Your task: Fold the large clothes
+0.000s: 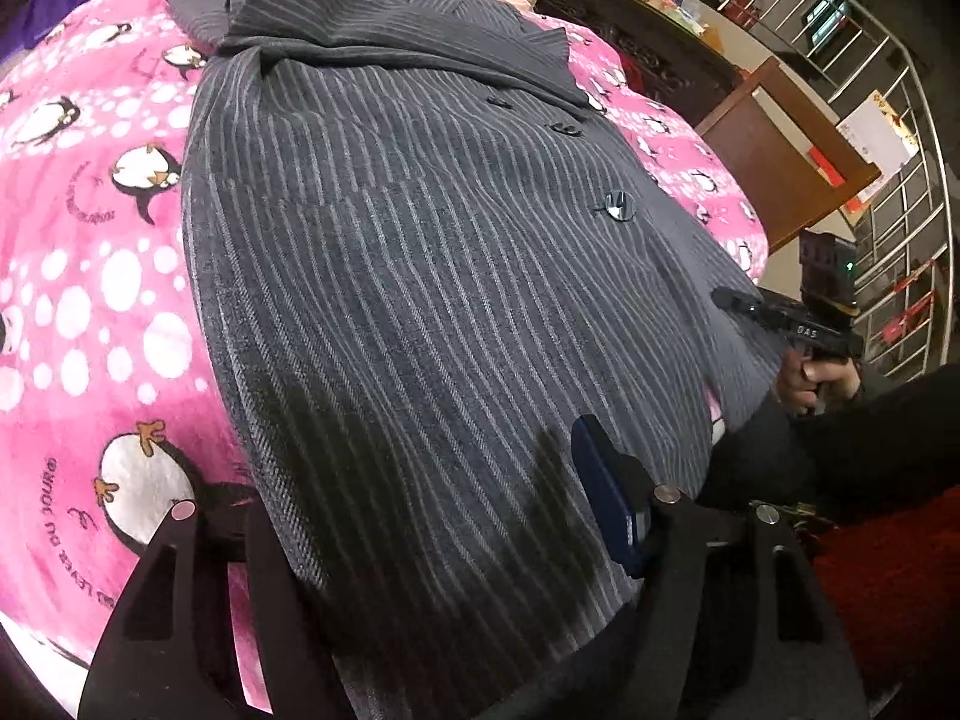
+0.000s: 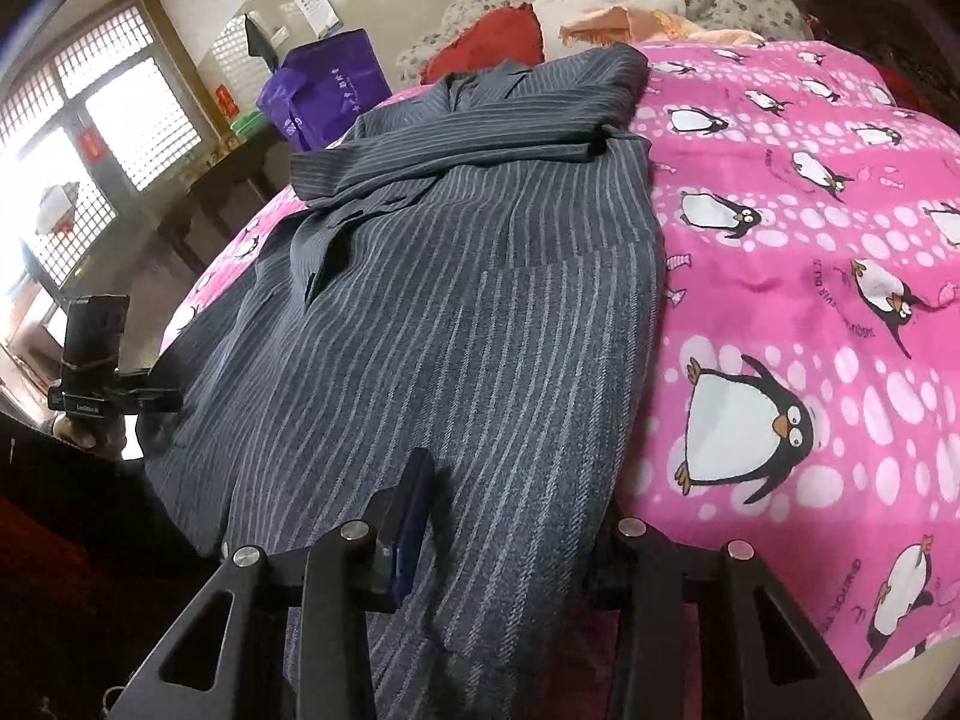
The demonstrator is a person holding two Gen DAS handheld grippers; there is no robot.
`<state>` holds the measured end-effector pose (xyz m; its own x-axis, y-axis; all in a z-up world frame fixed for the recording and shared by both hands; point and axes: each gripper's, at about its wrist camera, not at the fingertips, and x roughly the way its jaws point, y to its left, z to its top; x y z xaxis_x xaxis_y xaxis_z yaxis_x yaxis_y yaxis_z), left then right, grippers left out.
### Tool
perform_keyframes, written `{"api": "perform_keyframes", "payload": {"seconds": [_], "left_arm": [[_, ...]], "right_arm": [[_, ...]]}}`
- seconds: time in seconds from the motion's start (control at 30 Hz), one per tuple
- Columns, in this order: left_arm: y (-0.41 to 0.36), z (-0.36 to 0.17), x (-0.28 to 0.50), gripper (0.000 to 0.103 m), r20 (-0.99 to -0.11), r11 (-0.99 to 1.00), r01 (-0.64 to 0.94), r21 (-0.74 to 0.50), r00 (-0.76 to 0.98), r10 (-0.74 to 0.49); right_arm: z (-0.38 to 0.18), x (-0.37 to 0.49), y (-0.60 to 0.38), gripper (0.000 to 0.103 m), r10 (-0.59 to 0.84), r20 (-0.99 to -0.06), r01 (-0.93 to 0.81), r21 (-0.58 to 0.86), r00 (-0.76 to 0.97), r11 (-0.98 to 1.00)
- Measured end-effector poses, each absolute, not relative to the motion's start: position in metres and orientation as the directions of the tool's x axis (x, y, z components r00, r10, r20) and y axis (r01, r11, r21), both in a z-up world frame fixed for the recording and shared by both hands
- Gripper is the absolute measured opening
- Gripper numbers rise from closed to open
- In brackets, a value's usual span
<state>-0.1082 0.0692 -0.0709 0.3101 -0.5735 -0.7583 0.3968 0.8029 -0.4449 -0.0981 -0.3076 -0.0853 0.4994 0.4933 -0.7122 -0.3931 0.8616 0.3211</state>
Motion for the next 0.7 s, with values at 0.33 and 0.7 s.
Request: {"api": "perform_keyframes", "payload": {"seconds": [0.33, 0.7], "left_arm": [[0.082, -0.065, -0.099, 0.005, -0.767, 0.884, 0.287, -0.37, 0.442, -0.465], [0.115, -0.017, -0.142, 0.003, -0.601, 0.816, 0.31, -0.488, 0.559, -0.571]], "right_arm": [[-0.073, -0.11, -0.296, 0.013, 0.432, -0.693, -0.405, 0.216, 0.577, 0.888], [-0.03, -0.139, -0.319, 0.004, 0.631, -0.498, -0.475, 0.416, 0.595, 0.776]]}}
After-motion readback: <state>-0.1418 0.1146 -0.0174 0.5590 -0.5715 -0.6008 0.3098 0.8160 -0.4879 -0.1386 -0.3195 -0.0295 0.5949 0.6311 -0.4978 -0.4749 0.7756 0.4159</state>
